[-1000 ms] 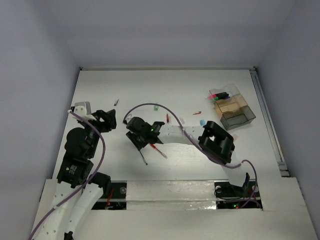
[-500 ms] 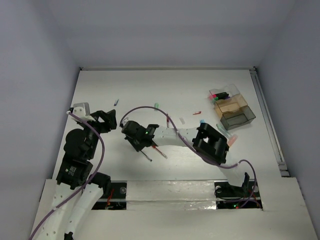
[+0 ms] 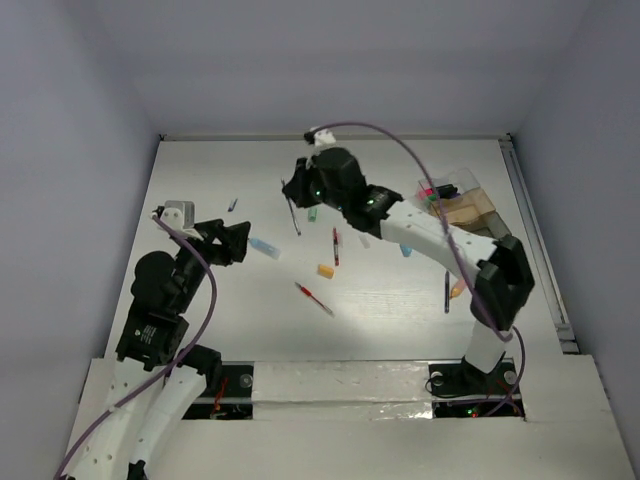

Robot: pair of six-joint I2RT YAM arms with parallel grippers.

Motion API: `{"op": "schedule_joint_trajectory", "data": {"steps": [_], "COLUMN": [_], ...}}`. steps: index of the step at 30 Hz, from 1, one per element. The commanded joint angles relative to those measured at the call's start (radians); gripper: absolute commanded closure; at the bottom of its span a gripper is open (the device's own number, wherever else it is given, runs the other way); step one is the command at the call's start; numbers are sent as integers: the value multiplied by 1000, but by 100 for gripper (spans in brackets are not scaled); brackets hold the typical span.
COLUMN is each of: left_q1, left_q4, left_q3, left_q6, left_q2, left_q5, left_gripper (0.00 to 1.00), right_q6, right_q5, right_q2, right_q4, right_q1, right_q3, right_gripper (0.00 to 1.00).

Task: Sort the stationery into containers
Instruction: Pick up the pen from the center of the board.

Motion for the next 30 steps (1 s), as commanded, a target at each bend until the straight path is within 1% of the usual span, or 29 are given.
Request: {"op": "schedule_joint_trajectory", "data": {"steps": [1,3,4,7,9,11,14,20,30], "left_q1": [4,13,13,24,34,35,44,53,53], "left_q4": [83,97,103,136,184,194,200,197,157], "left_q3": [1,-1,-1,-10,-16,-17,-19,-21,-14], "left_q6": [-14,-20,-21,-35,-52,-58,-63,-64,-58], "left_q2": [46,63,78,95,98,100,100,105,117], "left_q5": [157,220,246,359,422,441,450,438,347], "left_gripper": [40,40,40,40,40,40,41,48,55], "right_q6": [63,115,133,186,210,222,245,279,305], "right_q5": [-70,-82,-93,-148,-189,-211,-242,-279,-317], "right_q2": [-109,-147,-155,-158,-148,-134,-131,-137,-158], "right_q4": [269,335,395,458,461,469,487,547,683], "right_q1": [26,26,16,16,16,16,16,16,16], "right_q3": [-13,-42,-67,-73,-52,-44,-52,-105,-180], "right_gripper": [100,100,100,100,100,100,100,100,100]}}
